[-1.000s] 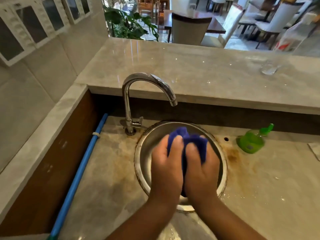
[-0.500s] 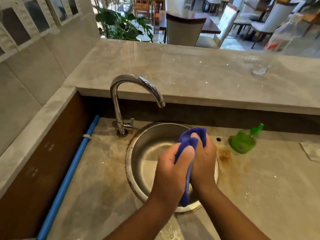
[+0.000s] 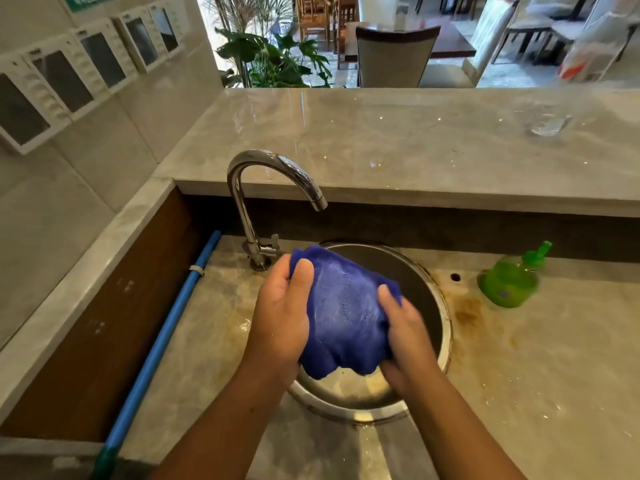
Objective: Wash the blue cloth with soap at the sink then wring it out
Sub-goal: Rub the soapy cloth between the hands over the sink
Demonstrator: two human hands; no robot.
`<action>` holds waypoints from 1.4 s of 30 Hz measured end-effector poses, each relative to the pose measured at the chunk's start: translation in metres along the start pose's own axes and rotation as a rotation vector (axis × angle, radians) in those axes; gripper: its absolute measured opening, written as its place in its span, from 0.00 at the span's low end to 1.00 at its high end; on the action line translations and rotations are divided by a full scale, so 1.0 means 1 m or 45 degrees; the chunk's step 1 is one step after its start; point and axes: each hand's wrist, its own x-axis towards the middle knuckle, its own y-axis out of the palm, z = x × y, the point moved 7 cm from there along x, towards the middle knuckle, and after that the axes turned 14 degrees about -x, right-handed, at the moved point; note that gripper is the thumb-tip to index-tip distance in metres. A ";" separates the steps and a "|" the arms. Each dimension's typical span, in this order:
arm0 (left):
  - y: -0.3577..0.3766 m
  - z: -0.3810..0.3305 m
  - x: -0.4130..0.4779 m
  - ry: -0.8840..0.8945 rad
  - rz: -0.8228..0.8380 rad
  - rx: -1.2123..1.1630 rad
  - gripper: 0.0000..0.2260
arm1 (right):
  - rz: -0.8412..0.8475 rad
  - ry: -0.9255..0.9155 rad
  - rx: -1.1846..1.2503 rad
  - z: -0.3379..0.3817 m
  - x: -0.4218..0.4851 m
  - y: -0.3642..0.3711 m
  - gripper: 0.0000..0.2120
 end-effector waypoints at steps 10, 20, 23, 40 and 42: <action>0.007 0.011 -0.008 -0.104 0.029 -0.094 0.08 | 0.551 0.299 0.580 -0.015 -0.017 0.031 0.40; -0.029 0.029 0.000 -0.245 -0.070 -0.010 0.17 | 0.312 0.112 -0.150 0.013 -0.001 0.011 0.25; -0.029 0.052 -0.003 -0.611 -0.029 -0.495 0.23 | 0.319 0.068 -0.080 0.029 -0.005 0.015 0.21; -0.011 0.093 0.006 -0.980 0.218 -0.913 0.30 | 0.426 0.113 -0.398 0.040 0.013 0.019 0.21; -0.012 0.104 0.007 -1.055 0.174 -0.927 0.27 | 0.331 0.120 -0.546 0.037 0.024 0.009 0.18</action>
